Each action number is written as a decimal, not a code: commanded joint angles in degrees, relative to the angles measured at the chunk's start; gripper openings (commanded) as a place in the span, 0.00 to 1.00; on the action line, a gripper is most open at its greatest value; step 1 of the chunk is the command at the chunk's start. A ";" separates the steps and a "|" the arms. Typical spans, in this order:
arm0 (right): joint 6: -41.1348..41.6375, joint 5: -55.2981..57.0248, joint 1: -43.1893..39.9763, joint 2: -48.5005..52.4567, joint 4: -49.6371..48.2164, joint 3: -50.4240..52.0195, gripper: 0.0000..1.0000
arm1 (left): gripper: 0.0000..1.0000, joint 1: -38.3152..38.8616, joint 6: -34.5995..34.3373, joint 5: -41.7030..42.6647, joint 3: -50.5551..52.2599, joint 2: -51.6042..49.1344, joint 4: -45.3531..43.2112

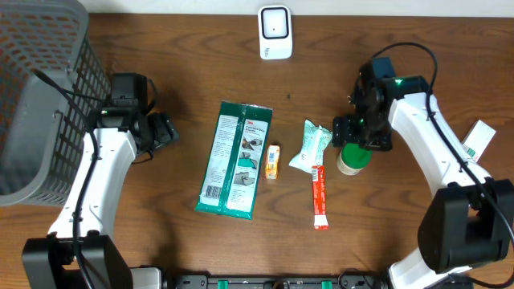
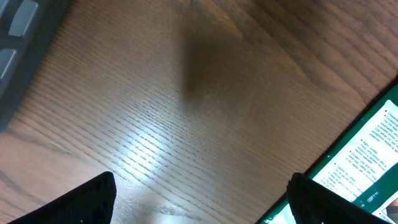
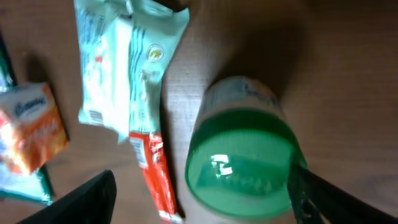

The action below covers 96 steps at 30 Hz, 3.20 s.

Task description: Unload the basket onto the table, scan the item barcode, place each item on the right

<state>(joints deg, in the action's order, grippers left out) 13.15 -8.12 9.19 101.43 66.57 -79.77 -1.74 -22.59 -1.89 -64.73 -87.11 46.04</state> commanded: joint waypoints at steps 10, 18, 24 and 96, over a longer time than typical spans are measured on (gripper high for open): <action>0.07 5.33 0.11 -1.38 3.93 -2.91 0.95 | 0.89 -0.17 0.26 -0.92 -0.28 0.15 -0.02; 0.04 5.70 -0.17 -0.31 -1.38 2.93 0.94 | 0.89 -0.17 0.24 -0.94 -0.28 0.15 -0.02; -2.40 5.64 -0.31 -0.26 -5.16 6.54 0.88 | 0.89 -0.17 0.24 -0.92 -0.28 0.15 -0.02; -16.63 5.38 -0.09 -0.26 -20.74 19.54 0.63 | 0.89 -0.17 0.24 -0.92 -0.28 0.15 -0.02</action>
<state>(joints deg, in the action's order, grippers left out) -2.79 -2.76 9.13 100.73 46.26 -61.54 -1.74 -22.59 -1.89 -64.73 -87.11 46.04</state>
